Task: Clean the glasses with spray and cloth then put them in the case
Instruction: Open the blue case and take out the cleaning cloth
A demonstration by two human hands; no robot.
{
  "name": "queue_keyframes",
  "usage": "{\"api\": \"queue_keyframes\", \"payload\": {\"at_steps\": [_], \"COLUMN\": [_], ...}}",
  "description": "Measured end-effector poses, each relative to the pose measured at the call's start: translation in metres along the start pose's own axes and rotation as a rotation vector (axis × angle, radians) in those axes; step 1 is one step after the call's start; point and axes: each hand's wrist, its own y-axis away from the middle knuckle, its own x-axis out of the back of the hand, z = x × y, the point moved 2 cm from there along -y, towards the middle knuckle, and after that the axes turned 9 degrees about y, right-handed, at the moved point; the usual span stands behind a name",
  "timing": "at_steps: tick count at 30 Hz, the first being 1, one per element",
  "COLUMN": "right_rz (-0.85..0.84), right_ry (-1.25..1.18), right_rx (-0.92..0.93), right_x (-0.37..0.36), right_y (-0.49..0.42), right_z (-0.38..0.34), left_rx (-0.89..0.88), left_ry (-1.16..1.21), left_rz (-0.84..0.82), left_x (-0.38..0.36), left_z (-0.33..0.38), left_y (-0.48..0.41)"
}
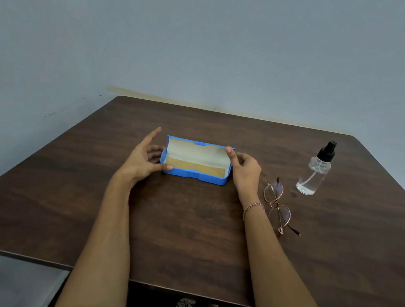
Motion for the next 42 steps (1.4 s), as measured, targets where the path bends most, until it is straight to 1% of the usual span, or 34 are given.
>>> {"api": "queue_keyframes", "payload": {"at_steps": [3,7,12,15,17,21,23,27,30,32,34,37,39,42], "right_rz": [0.066,0.105,0.073,0.039,0.042,0.165,0.189,0.161,0.102,0.048,0.018,0.004,0.009,0.005], "right_ry": [0.056,0.179,0.293,0.328,0.306,0.216,0.223,0.312,0.368,0.439,0.573,0.752,0.824,0.917], "right_rx": [-0.111,-0.185,-0.238,-0.246,-0.233,-0.171,-0.114,-0.029,0.001,0.022,0.058,0.071,0.063,0.070], "right_x": [-0.004,-0.008,-0.008,-0.009,-0.008,-0.006,-0.005,-0.001,0.001,0.001,0.001,-0.003,-0.005,-0.006], "right_y": [-0.007,-0.015,-0.021,-0.021,-0.019,-0.012,-0.007,0.000,0.000,0.001,0.003,0.005,0.006,0.009], "right_z": [-0.003,-0.005,-0.004,-0.005,-0.006,-0.006,-0.009,-0.012,-0.012,-0.015,-0.019,-0.024,-0.027,-0.032], "left_rx": [-0.010,-0.011,-0.004,-0.056,-0.085,-0.089,-0.095,-0.147,-0.165,-0.178,-0.191,-0.162,-0.129,-0.106], "left_ry": [0.001,-0.062,-0.131,-0.212,-0.247,-0.302,-0.372,-0.458,-0.539,-0.608,-0.673,-0.798,-0.883,-1.024], "left_rz": [0.008,-0.016,-0.004,0.025,0.031,0.044,0.049,0.117,0.190,0.224,0.249,0.300,0.329,0.329], "left_x": [0.001,0.003,0.002,0.002,0.000,-0.003,-0.006,-0.017,-0.022,-0.024,-0.026,-0.032,-0.037,-0.048], "left_z": [-0.002,-0.004,-0.002,-0.002,-0.002,0.001,0.001,0.002,0.005,0.006,0.007,0.008,0.010,0.014], "left_y": [-0.001,-0.005,-0.008,-0.009,-0.008,-0.008,-0.007,-0.007,-0.010,-0.011,-0.010,-0.009,-0.008,-0.004]}}
